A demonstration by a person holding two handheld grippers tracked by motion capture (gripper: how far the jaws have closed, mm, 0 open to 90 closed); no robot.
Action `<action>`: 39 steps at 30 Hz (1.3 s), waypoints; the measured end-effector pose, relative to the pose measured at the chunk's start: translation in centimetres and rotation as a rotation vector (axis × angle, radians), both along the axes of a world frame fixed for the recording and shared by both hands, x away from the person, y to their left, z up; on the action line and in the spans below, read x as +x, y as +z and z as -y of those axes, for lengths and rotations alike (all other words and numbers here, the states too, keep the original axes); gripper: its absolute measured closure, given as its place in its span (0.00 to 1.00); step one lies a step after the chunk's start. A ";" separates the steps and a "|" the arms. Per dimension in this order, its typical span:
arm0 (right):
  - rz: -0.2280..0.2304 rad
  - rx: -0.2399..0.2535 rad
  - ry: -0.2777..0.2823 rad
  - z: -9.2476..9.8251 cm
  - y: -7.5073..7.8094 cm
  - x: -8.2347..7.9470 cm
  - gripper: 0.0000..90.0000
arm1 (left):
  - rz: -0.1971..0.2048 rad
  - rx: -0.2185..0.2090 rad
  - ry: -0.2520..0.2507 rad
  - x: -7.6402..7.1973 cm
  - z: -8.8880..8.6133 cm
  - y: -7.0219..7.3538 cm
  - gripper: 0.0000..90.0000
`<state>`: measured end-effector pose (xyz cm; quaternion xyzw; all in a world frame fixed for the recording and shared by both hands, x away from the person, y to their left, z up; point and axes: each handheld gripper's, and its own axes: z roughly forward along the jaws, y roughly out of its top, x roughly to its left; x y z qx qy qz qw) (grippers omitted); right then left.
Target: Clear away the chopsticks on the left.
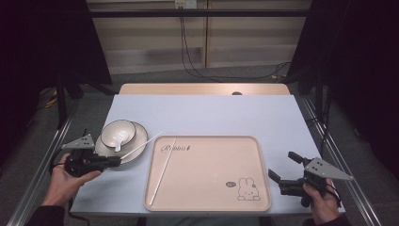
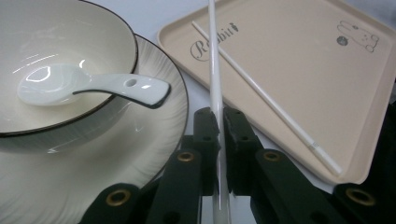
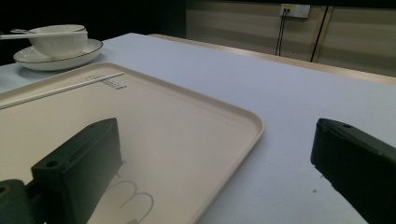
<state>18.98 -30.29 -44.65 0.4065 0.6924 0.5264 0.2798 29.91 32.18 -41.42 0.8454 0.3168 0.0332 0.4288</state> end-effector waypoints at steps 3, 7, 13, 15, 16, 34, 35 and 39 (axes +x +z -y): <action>0.000 -0.001 0.000 0.0 0.0 0.0 0.01 | -0.003 -0.025 0.038 -1.0 0.4 0.5 0.94; 0.000 0.000 0.002 0.0 0.0 0.0 0.01 | -0.001 -0.038 0.084 -2.3 1.2 0.9 0.94; -0.001 0.000 0.005 0.0 0.0 0.0 0.01 | -0.014 -0.048 0.130 -3.5 2.3 1.4 0.94; 0.002 0.000 0.005 0.0 0.0 0.0 0.01 | -0.021 -0.058 0.156 -4.0 2.8 1.4 0.94; 0.003 -0.001 0.004 0.0 0.0 0.0 0.01 | -0.022 -0.058 0.166 -4.2 3.0 1.4 0.94; 0.001 0.001 0.007 -0.1 0.0 0.0 0.01 | -0.103 -0.040 0.326 -5.6 8.3 -0.3 0.94; 0.001 0.001 0.008 -0.1 0.0 0.0 0.01 | -0.115 -0.045 0.340 -5.4 8.9 -0.5 0.94; 0.003 -0.002 0.008 -0.1 0.0 0.1 0.01 | -0.121 -0.043 0.355 -5.0 9.6 -0.7 0.94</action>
